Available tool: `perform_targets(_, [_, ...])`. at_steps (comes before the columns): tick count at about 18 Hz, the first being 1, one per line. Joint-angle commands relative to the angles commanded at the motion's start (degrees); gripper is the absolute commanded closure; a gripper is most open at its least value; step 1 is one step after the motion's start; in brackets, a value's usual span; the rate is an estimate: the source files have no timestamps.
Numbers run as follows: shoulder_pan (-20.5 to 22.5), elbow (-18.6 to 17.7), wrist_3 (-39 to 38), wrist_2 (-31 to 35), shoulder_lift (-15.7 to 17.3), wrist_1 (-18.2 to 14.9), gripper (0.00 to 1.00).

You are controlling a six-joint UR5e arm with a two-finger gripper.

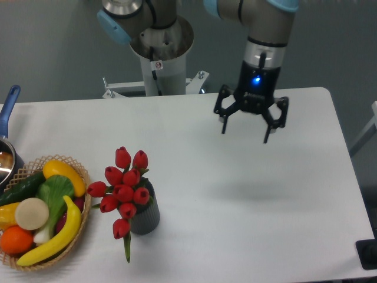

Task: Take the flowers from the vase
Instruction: 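Lower the open gripper toward the red tulip stems above the grey vase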

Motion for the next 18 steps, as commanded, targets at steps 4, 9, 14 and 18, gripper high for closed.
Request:
perform_targets(4, [-2.8, -0.7, 0.0, -1.8, -0.7, 1.1, 0.0])
perform_targets(9, [-3.9, -0.8, 0.8, -8.7, -1.4, 1.3, 0.0])
perform_targets(14, [-7.0, -0.8, 1.5, -10.2, -3.5, 2.5, 0.0])
perform_targets(18, [-9.1, -0.6, 1.5, -10.3, -5.6, 4.6, 0.0])
